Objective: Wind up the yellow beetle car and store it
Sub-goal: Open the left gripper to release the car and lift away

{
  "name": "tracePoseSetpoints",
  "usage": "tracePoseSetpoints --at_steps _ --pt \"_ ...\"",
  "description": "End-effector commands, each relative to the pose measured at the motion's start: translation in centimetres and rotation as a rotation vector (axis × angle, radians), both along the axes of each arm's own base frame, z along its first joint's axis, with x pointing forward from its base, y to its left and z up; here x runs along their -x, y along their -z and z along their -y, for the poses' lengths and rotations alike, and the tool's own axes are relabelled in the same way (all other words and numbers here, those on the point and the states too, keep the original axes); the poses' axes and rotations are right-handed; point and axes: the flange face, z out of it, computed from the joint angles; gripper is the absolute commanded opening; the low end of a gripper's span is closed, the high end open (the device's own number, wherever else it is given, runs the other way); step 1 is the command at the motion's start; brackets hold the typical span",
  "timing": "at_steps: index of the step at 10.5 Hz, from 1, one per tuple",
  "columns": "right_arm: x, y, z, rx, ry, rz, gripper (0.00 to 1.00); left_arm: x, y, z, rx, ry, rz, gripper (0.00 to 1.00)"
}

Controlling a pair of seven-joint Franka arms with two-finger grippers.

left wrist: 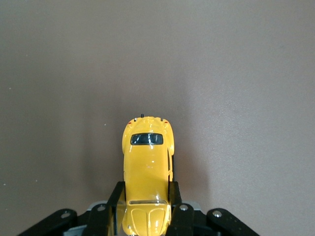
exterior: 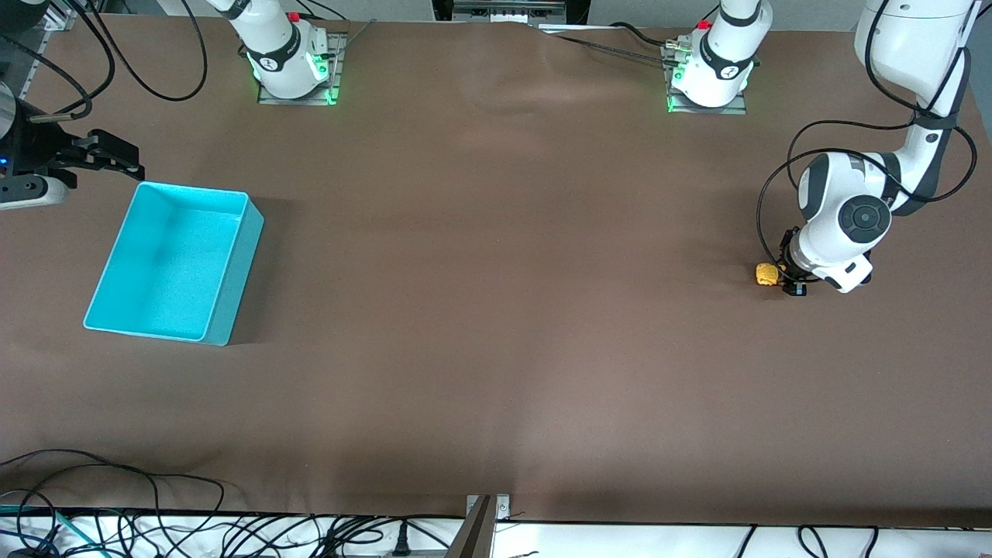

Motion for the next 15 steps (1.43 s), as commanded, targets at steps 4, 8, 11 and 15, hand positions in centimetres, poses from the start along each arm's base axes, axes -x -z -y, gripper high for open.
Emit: tracePoseSetpoints --at_steps 4,8,11,15 --pt "0.2 -0.1 0.3 -0.002 -0.011 0.001 1.00 -1.2 -2.3 -0.8 -0.017 -0.005 0.043 0.67" --pt "0.2 -0.1 0.3 -0.002 -0.011 -0.001 1.00 -1.1 -2.8 -0.9 -0.021 0.001 0.021 0.69" --pt "0.1 0.0 0.3 -0.002 -0.011 -0.001 1.00 -2.9 -6.2 -0.4 -0.033 0.054 -0.022 0.71" --pt "0.1 0.0 0.3 -0.002 -0.011 -0.002 1.00 -6.6 -12.6 -0.7 0.066 0.160 -0.087 0.71"
